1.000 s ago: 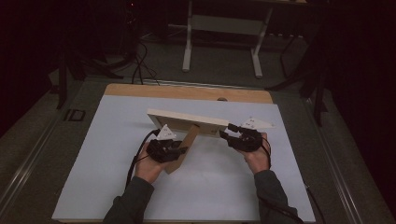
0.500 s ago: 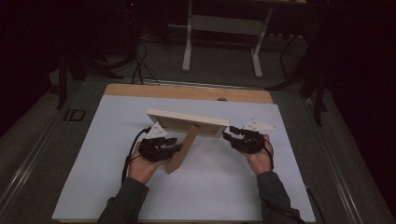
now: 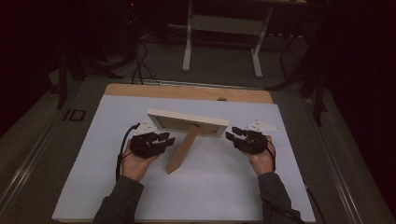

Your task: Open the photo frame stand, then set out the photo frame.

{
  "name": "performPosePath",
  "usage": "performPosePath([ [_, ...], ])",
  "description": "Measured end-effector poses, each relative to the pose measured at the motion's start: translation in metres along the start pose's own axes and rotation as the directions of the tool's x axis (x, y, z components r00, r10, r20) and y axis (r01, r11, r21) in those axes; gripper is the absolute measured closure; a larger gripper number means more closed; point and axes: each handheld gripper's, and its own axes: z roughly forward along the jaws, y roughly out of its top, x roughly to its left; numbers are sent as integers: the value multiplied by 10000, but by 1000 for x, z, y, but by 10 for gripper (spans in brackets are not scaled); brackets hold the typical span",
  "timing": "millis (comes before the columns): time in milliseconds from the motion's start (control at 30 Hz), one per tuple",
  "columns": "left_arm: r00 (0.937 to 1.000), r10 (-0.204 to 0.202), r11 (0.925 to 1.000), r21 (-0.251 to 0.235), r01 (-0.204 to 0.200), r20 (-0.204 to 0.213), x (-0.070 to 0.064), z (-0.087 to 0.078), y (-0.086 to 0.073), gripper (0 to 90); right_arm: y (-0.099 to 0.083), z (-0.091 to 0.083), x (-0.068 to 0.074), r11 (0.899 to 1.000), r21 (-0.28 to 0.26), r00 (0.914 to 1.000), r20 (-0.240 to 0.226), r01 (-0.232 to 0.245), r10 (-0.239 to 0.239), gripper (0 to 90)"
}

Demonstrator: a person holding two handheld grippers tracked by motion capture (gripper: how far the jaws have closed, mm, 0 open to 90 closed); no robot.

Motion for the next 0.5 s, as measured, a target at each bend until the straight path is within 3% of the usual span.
performPosePath([
  [233, 9992, -278, 9994, -190, 272, -281, 7, -3, 2, 689, -4, -3, -6, 9996, -155, 9995, 218, -241, 245, 585],
  [433, 9956, -517, 9982, -336, 492, -780, 10, -2, 5, 744, 0, -1, -12, 9980, -284, 9975, 404, -566, 577, 760],
  [500, 9948, -573, 9979, -355, 545, -840, 11, -1, 7, 780, 3, 0, -11, 9976, -310, 9966, 534, -612, 628, 856],
])
